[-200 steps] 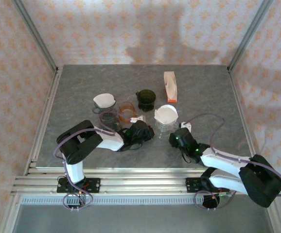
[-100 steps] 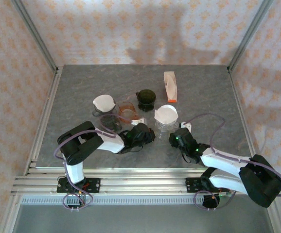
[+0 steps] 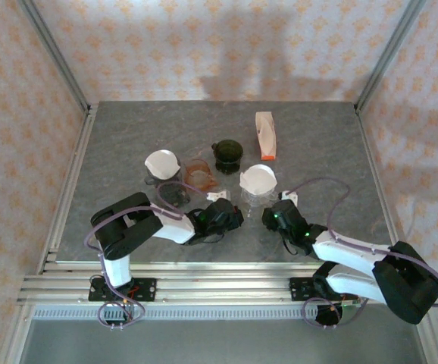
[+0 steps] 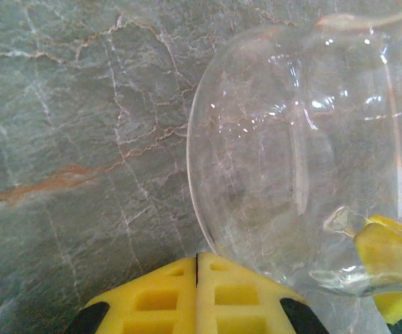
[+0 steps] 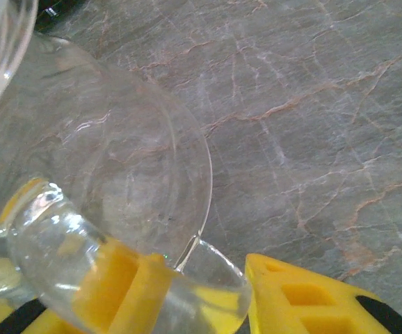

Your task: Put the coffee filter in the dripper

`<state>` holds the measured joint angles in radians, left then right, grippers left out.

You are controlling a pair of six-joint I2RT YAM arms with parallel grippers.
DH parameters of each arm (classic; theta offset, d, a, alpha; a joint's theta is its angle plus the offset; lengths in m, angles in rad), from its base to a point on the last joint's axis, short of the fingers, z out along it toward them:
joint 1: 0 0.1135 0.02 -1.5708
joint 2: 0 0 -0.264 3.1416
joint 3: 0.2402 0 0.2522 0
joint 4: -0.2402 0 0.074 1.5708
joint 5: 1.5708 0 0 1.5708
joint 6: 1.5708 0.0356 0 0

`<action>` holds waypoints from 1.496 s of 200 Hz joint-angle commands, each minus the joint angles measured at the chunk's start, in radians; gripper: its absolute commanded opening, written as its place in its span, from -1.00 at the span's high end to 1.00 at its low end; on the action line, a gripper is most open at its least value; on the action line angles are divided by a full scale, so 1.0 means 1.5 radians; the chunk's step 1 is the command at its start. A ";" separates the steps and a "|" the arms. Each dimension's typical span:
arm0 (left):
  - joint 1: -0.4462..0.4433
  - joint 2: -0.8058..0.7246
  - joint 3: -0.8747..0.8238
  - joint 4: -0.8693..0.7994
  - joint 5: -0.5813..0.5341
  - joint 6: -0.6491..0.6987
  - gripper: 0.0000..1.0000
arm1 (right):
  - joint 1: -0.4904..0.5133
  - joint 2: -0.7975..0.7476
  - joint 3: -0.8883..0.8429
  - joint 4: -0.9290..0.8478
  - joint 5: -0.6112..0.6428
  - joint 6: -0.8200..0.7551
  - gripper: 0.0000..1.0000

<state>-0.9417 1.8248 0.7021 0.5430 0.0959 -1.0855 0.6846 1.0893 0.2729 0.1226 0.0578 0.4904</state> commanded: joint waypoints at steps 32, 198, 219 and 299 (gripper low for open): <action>-0.018 -0.034 -0.012 -0.022 -0.016 -0.004 0.80 | 0.002 -0.013 0.006 0.027 0.003 0.012 0.14; -0.067 -0.164 -0.014 -0.142 -0.025 -0.002 0.00 | 0.002 -0.101 0.005 -0.051 0.036 0.045 -0.31; -0.080 -0.209 -0.012 -0.174 -0.031 0.009 -0.05 | 0.002 -0.140 0.005 -0.079 0.044 0.056 -0.32; -0.145 -0.388 0.047 -0.347 -0.109 0.106 -0.18 | 0.002 -0.280 0.006 -0.229 0.082 0.117 -0.32</action>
<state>-1.1416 1.3128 0.7307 0.1387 0.0147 -1.0046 0.6846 0.7200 0.2729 -0.1158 0.1337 0.6205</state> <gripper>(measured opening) 0.578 0.666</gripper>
